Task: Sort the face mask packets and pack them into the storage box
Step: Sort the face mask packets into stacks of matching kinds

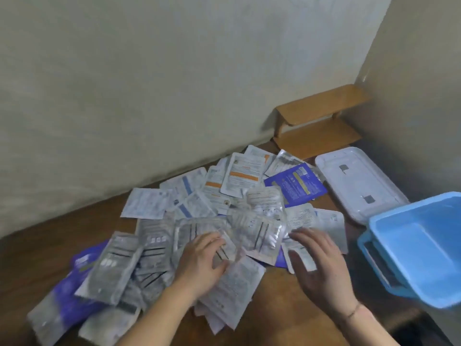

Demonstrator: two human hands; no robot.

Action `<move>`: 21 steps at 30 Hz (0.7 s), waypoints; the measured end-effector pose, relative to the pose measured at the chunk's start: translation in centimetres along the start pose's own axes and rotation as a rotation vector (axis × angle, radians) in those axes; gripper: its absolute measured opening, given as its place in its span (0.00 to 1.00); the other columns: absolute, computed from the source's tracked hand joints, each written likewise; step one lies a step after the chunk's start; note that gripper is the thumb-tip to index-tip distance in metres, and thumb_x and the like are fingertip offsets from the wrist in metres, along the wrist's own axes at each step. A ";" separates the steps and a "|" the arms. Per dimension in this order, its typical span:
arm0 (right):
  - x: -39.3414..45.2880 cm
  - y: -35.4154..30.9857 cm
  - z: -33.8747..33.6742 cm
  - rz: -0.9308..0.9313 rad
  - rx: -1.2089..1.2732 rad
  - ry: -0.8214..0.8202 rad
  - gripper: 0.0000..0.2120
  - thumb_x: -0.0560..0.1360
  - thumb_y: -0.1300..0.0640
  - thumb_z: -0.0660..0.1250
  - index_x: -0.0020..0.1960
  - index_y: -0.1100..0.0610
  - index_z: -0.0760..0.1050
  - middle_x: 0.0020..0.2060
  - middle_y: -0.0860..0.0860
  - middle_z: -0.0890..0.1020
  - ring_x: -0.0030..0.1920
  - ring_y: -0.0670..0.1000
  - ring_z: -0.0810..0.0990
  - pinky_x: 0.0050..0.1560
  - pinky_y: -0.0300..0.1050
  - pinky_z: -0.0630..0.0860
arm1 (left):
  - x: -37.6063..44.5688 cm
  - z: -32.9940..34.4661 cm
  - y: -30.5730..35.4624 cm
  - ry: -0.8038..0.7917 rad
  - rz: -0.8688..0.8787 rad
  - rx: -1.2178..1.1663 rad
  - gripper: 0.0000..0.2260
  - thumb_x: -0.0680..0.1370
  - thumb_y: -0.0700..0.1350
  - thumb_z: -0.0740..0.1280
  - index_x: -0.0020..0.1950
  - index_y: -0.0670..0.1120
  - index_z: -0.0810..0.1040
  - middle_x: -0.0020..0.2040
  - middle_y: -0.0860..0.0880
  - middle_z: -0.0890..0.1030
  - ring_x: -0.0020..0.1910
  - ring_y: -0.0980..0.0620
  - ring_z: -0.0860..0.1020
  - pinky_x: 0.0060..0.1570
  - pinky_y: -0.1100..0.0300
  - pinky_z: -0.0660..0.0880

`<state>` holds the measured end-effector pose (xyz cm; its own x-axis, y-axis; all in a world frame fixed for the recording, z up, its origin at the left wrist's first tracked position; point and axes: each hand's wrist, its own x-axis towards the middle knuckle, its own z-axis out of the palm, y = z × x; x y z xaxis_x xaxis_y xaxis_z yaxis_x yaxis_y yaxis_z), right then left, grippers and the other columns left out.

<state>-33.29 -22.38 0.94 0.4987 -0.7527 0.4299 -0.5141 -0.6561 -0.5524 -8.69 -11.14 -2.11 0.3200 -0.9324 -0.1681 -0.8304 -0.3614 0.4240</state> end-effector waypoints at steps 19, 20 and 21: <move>0.4 -7.9 16.8 -0.175 -0.540 -0.801 0.29 0.69 0.32 0.60 0.66 0.43 0.70 0.59 0.51 0.77 0.51 0.59 0.79 0.45 0.55 0.77 | -12.0 2.0 -14.3 -0.169 -0.527 0.090 0.36 0.73 0.76 0.44 0.74 0.68 0.30 0.74 0.55 0.23 0.78 0.47 0.33 0.66 0.38 0.24; 0.9 -8.1 17.2 -0.200 -0.559 -0.785 0.28 0.71 0.33 0.61 0.68 0.43 0.69 0.61 0.51 0.76 0.53 0.59 0.78 0.48 0.55 0.76 | -11.2 1.8 -14.7 -0.170 -0.553 0.077 0.36 0.75 0.74 0.48 0.76 0.67 0.33 0.76 0.54 0.26 0.79 0.46 0.37 0.68 0.37 0.27; 1.1 -8.0 17.7 -0.229 -0.569 -0.764 0.28 0.72 0.34 0.61 0.69 0.43 0.69 0.62 0.51 0.75 0.54 0.59 0.77 0.49 0.54 0.76 | -10.3 1.3 -15.1 -0.165 -0.584 0.059 0.35 0.77 0.72 0.51 0.77 0.65 0.38 0.78 0.53 0.30 0.80 0.46 0.41 0.71 0.37 0.33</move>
<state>-16.21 -16.98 -6.81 0.8428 -0.4976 -0.2052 -0.5084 -0.8611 0.0000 -0.06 3.89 -7.96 0.6590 -0.5658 -0.4956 -0.5648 -0.8074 0.1707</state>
